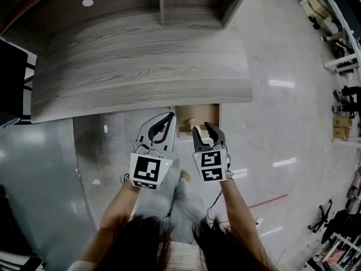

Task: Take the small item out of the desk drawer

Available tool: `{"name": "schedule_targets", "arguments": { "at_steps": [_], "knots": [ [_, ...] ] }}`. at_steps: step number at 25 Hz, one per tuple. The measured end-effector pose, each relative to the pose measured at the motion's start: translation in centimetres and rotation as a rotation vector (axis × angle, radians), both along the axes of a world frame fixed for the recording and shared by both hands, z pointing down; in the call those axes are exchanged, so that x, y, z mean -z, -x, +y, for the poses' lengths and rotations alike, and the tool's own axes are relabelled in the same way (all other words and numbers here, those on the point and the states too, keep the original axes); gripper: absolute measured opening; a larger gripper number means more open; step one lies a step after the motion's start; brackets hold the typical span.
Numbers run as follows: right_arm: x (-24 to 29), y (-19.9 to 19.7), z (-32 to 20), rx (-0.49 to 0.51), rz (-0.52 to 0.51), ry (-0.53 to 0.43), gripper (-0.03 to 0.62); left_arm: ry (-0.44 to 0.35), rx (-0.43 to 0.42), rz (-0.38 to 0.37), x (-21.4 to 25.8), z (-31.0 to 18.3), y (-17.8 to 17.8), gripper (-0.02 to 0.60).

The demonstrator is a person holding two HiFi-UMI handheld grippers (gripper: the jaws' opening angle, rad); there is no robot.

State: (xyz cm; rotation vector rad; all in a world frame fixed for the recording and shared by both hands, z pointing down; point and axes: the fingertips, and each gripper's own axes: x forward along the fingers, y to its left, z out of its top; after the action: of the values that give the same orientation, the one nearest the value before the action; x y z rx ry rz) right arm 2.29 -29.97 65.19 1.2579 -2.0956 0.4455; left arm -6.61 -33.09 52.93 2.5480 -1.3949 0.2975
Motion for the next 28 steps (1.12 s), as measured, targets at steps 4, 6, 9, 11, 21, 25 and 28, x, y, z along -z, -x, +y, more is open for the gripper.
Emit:
{"name": "schedule_targets", "arguments": {
  "at_steps": [4, 6, 9, 11, 21, 25, 28],
  "knots": [
    [-1.8, 0.0, -0.1, 0.009, 0.019, 0.036, 0.147, 0.003, 0.000, 0.003, -1.0, -0.7, -0.1, 0.012],
    [-2.6, 0.0, -0.2, 0.017, 0.036, 0.052, 0.152, 0.006, -0.002, 0.002, -1.6, -0.8, -0.2, 0.012],
    [-3.9, 0.1, -0.1, 0.023, 0.046, 0.089, 0.161, 0.017, -0.004, 0.001, -2.6, -1.0, -0.2, 0.012],
    [-4.9, 0.2, 0.0, 0.023, 0.056, 0.113, 0.164, 0.028, -0.004, 0.002, -3.5, -1.0, -0.1, 0.012],
    [-9.6, -0.3, 1.0, 0.012, 0.073, 0.211, 0.169, 0.074, 0.005, 0.003, -7.2, -0.9, -0.1, 0.012],
    [-10.7, -0.5, 1.2, 0.016, 0.093, 0.238, 0.172, 0.091, 0.008, 0.003, -8.5, -0.8, 0.1, 0.012],
    [-11.6, -0.5, 1.4, 0.021, 0.113, 0.263, 0.175, 0.100, 0.011, 0.006, -9.3, -0.9, 0.2, 0.012]
  ]
}}
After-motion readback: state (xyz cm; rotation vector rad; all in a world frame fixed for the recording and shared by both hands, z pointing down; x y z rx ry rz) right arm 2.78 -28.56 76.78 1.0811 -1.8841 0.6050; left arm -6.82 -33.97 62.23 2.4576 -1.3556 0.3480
